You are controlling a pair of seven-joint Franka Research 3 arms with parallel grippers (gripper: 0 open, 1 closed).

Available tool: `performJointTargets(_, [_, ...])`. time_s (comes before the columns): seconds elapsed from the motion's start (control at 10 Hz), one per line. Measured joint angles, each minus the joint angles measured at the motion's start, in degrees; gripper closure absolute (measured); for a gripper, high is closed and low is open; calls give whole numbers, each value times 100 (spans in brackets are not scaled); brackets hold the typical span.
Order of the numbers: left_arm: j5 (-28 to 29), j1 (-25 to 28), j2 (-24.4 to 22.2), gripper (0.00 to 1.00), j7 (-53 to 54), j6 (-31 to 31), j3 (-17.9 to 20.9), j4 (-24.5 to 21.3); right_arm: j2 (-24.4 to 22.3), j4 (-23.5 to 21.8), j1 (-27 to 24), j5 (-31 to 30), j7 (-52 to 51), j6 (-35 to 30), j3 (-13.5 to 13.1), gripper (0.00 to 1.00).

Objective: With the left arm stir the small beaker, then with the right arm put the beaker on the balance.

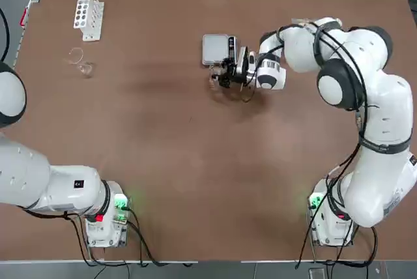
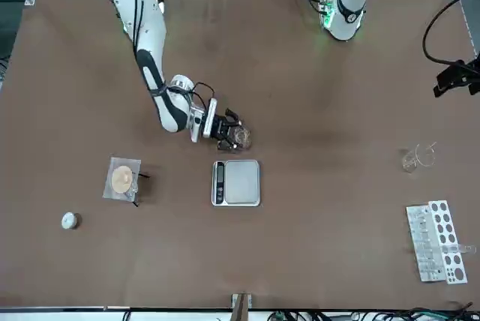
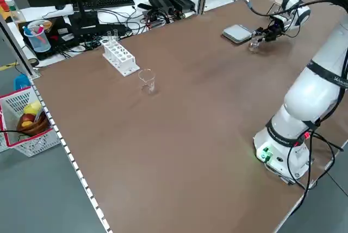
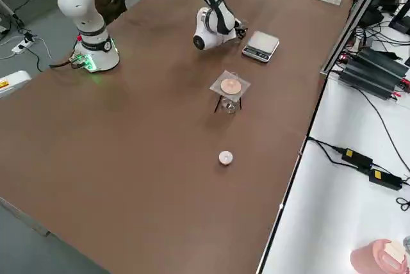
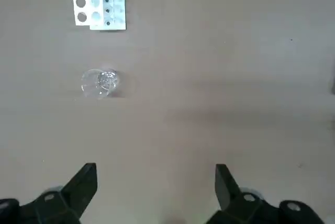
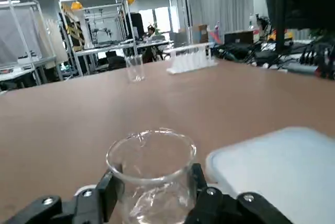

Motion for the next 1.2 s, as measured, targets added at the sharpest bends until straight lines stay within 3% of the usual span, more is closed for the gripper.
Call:
performJointTargets(0.3, [0,-10,37,0,53,0,-226,-20,-328,-27,-91,6,164,10,1,41])
performJointTargets(0.7, [0,1,42,0,56,27,-262,-20,-356,213,-245,8,307,10,-194,41])
performJointTargets(1.2, [0,34,143,0,56,255,-231,-19,242,834,-68,54,374,79,-385,41])
